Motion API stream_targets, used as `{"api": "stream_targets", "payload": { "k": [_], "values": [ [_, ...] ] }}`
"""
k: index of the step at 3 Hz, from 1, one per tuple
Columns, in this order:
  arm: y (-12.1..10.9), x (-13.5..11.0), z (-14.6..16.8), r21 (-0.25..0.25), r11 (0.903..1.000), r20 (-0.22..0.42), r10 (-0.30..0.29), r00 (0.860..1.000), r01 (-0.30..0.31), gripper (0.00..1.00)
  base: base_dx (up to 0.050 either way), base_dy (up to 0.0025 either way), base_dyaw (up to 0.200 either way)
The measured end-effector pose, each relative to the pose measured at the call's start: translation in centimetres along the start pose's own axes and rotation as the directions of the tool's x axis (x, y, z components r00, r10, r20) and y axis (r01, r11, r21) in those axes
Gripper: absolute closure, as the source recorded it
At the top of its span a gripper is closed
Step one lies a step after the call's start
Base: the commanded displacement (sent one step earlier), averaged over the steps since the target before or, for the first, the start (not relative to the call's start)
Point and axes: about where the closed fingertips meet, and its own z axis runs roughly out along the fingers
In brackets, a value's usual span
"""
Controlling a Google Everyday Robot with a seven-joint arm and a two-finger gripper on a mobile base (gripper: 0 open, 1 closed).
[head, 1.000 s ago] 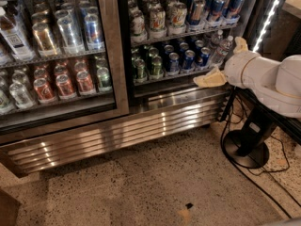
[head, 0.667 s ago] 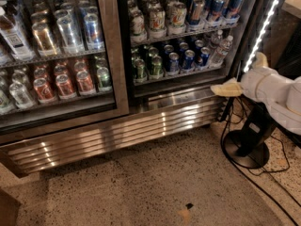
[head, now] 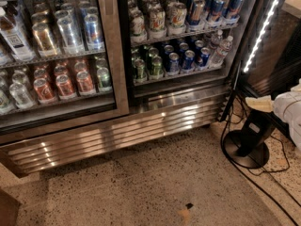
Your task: Open right fridge door
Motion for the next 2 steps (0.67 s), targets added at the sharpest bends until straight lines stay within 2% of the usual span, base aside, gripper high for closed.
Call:
{"api": "stream_targets", "payload": {
  "k": [1, 2],
  "values": [
    [-3.2, 2.8, -2.4, 0.054, 0.9980, -0.018, 0.035, 0.999, -0.034, 0.00, 0.000, 0.00000, 0.000],
    [-4.8, 3.9, -3.7, 0.078, 0.9962, -0.026, 0.041, 0.999, -0.039, 0.00, 0.000, 0.00000, 0.000]
  ]
}}
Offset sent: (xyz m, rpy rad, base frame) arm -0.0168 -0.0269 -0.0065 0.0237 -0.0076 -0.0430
